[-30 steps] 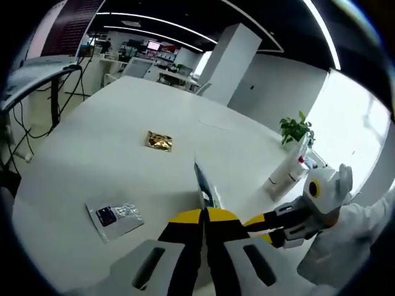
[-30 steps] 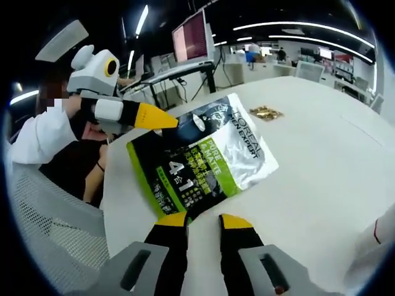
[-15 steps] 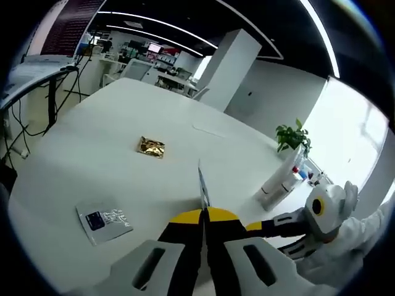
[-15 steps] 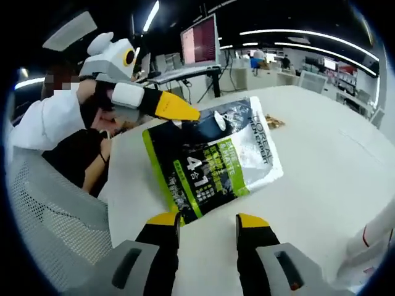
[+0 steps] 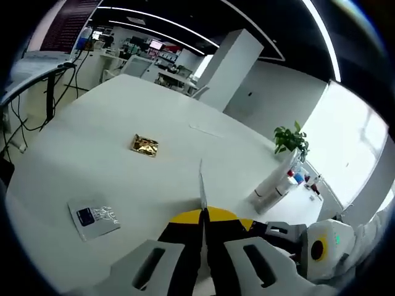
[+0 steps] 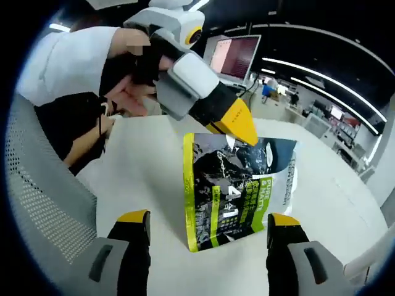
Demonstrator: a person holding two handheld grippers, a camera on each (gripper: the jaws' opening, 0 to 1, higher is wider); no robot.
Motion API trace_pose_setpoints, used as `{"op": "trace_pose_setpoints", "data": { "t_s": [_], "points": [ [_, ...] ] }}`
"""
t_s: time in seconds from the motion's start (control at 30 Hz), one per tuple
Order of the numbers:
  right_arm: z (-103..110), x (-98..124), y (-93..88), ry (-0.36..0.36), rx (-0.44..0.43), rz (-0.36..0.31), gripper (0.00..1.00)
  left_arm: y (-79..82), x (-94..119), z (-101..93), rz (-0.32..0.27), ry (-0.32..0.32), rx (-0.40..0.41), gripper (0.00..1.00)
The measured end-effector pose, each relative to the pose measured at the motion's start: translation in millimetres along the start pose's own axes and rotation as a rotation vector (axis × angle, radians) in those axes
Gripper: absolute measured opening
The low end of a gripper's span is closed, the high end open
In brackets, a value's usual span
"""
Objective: Arrange the skincare products in the storage area until every visible bottle or jar stands upright without overlapping.
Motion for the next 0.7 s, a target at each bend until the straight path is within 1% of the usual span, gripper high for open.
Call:
{"op": "trace_pose_setpoints", "data": {
  "t_s": [0.1, 0.2, 0.23, 0.3, 0.37, 0.47, 0.5, 0.57, 0.67, 0.7],
  "points": [
    [0, -6, 3.6, -0.02, 0.022, -0.009, 0.68, -0.6, 0, -0.4, 0.003, 0.003, -0.004, 0.0],
    [-2, -7, 4.3, -0.031, 0.043, -0.014, 0.62, -2.1, 1, -2.7, 0.001, 0.006, -0.002, 0.0],
    [-3, -6, 3.9, -0.033, 0.049, -0.011, 0.61, -2.0, 2, -2.3, 0.0, 0.009, -0.004, 0.0],
    [-6, -2, 2.0, -0.044, 0.059, 0.002, 0.54, -2.6, 2, -1.9, 0.001, 0.009, 0.0, 0.0],
    [-10, 1, 0.7, -0.052, 0.066, 0.01, 0.46, -3.0, 1, -0.8, 0.003, 0.012, 0.001, 0.0],
    [-13, 4, 1.1, -0.054, 0.066, 0.009, 0.41, -2.6, 1, 1.8, 0.004, 0.015, 0.004, 0.0],
    [-12, 3, 1.1, -0.056, 0.07, 0.007, 0.37, -2.4, 0, 2.5, 0.005, 0.016, 0.005, 0.0],
    [-11, 6, 3.2, -0.048, 0.08, 0.0, 0.25, -1.0, 0, 5.1, 0.004, 0.018, 0.01, 0.0],
    [-9, 8, 7.2, -0.053, 0.128, -0.011, 0.19, -0.3, 0, 8.0, 0.002, 0.028, 0.013, 0.0],
    [-9, 10, 7.7, -0.052, 0.129, -0.013, 0.17, -0.2, 0, 8.8, 0.001, 0.03, 0.015, 0.0]
  ]
}}
Point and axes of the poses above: the point that each gripper's makers call its tool centre point, and the gripper's own axes: x roughly backward along the fingers, z roughly to its left, y roughly out of its top, the point moved 7 cm from there along x, roughly backward along the fingers, and after that the axes turned 9 degrees about x, right-handed, at the moved point
